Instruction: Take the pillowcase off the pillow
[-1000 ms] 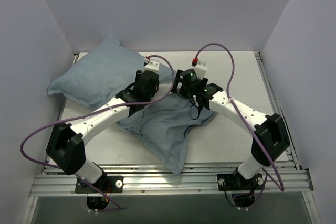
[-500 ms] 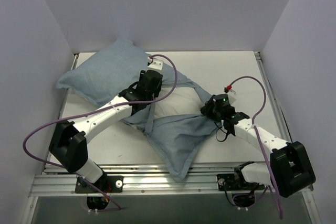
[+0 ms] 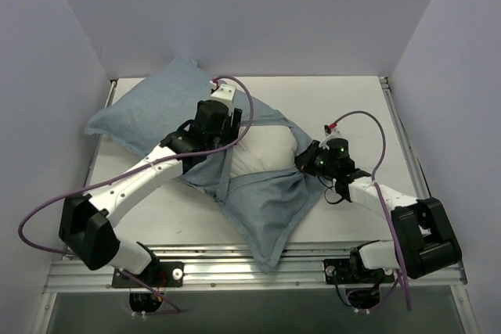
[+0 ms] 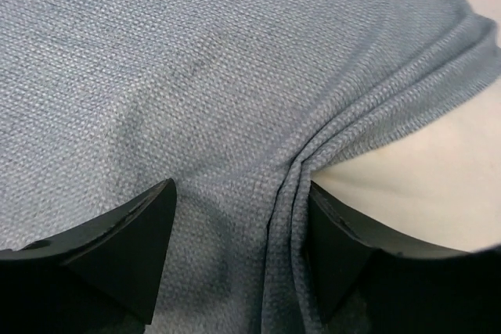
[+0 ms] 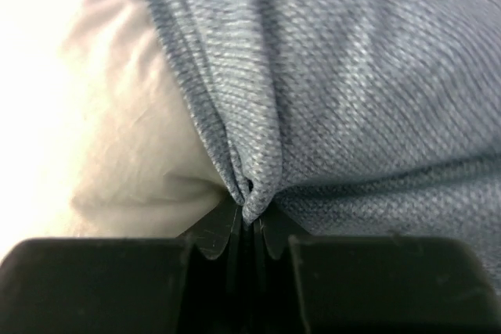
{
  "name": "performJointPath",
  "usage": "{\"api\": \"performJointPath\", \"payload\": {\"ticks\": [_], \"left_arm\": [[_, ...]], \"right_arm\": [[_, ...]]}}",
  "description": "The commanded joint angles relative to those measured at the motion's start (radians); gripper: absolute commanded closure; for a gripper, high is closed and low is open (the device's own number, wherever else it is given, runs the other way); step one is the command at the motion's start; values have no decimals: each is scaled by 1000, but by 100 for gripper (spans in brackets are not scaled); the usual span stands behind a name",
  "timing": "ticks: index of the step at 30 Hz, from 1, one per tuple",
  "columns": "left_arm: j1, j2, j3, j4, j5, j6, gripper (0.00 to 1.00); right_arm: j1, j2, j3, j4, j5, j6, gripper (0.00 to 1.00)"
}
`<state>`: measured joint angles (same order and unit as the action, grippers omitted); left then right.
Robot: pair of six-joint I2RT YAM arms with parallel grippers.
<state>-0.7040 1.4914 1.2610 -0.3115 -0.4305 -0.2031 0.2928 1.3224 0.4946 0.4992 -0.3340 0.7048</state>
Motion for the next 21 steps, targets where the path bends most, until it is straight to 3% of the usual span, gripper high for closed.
{"api": "performJointPath", "payload": {"ticks": [1, 4, 10, 17, 21], "left_arm": [[-11, -98, 29, -57, 67, -9, 24], [-43, -154, 46, -55, 82, -4, 22], [-210, -155, 126, -31, 72, 48, 20], [-301, 18, 208, -33, -26, 47, 20], [-301, 92, 218, -32, -108, 27, 13]], "right_arm": [[26, -23, 48, 42, -95, -96, 100], [51, -29, 77, 44, -94, -106, 100], [92, -49, 84, 50, -51, -103, 100], [108, -71, 97, 47, -40, -111, 100], [112, -80, 110, 24, -27, -122, 100]]}}
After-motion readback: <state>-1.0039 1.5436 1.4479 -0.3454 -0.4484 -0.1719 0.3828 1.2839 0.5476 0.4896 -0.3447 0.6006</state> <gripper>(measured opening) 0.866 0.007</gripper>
